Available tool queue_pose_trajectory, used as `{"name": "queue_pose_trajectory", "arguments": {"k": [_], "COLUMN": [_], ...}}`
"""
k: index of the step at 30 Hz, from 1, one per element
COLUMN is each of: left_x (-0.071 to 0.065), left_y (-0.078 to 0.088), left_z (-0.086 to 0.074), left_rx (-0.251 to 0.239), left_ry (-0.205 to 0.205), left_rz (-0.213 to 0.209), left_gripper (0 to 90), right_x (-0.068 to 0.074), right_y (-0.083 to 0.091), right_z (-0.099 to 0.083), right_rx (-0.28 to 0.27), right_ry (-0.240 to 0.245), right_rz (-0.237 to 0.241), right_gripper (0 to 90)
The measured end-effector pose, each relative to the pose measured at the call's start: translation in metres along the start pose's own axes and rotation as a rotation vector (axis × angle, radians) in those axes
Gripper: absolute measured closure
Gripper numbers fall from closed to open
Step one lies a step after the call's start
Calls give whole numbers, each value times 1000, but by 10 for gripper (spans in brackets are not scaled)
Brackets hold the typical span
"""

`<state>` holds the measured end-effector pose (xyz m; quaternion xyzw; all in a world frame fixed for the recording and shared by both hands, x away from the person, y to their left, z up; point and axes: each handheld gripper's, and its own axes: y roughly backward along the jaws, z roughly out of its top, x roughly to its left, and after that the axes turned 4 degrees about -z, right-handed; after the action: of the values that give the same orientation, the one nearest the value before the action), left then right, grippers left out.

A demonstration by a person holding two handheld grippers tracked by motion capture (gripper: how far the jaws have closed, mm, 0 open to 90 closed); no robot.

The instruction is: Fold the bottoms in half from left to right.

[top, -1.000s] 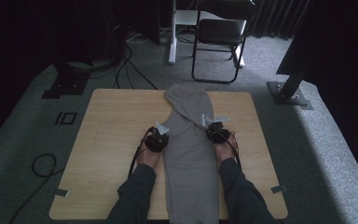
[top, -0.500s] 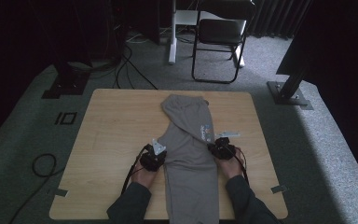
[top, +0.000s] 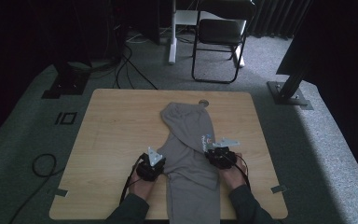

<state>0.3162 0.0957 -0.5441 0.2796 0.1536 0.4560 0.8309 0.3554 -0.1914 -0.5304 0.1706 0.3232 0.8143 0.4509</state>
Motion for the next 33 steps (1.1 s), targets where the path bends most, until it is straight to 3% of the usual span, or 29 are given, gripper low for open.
{"name": "queue_pose_trajectory", "arguments": {"k": [1,2,3,4,6,8,10,11,13,14,15,16,17,20,21,22,25,27,28,33], "left_x": [8,8,13,13,16,16,16,16,17,17,17,17,16,14,14,14,12,11,11,9], "left_y": [-7,-7,-18,-18,-33,-35,-40,-40,-42,-42,-42,-42,-43,-44,-44,-44,-44,-44,-44,-44], "left_z": [9,9,16,16,20,20,21,21,19,19,19,19,19,19,19,19,19,19,19,19], "left_rx": [-13,-13,1,1,25,31,34,34,44,44,49,51,53,64,64,65,65,65,67,65], "left_ry": [10,10,16,16,-4,-7,-13,-13,-19,-19,-14,-14,-18,-34,-34,-35,-46,-49,-57,-64], "left_rz": [8,8,11,11,18,16,21,21,23,23,25,29,35,45,45,46,57,60,65,64], "left_gripper": [752,751,749,746,743,741,741,741,742,748,748,757,759,764,766,767,769,770,770,768], "right_x": [6,6,14,19,29,33,42,43,41,41,38,30,24,2,2,-17,-43,-51,-64,-75], "right_y": [-6,-6,-17,-25,-40,-47,-67,-72,-77,-77,-76,-71,-67,-56,-56,-48,-41,-40,-43,-51], "right_z": [16,16,31,37,48,52,60,61,62,62,63,64,64,62,62,59,52,48,41,29], "right_rx": [-19,-19,-14,-11,5,16,51,68,80,80,81,61,51,25,25,12,8,10,12,54], "right_ry": [22,22,63,82,112,131,180,187,193,193,185,143,114,42,42,-14,-82,-103,-127,-160], "right_rz": [12,12,21,26,28,29,2,-9,-17,-17,-23,-25,-32,-47,-47,-53,-75,-74,-60,-80], "right_gripper": [713,713,694,677,642,615,565,575,709,709,778,871,886,889,889,889,889,889,888,880]}}
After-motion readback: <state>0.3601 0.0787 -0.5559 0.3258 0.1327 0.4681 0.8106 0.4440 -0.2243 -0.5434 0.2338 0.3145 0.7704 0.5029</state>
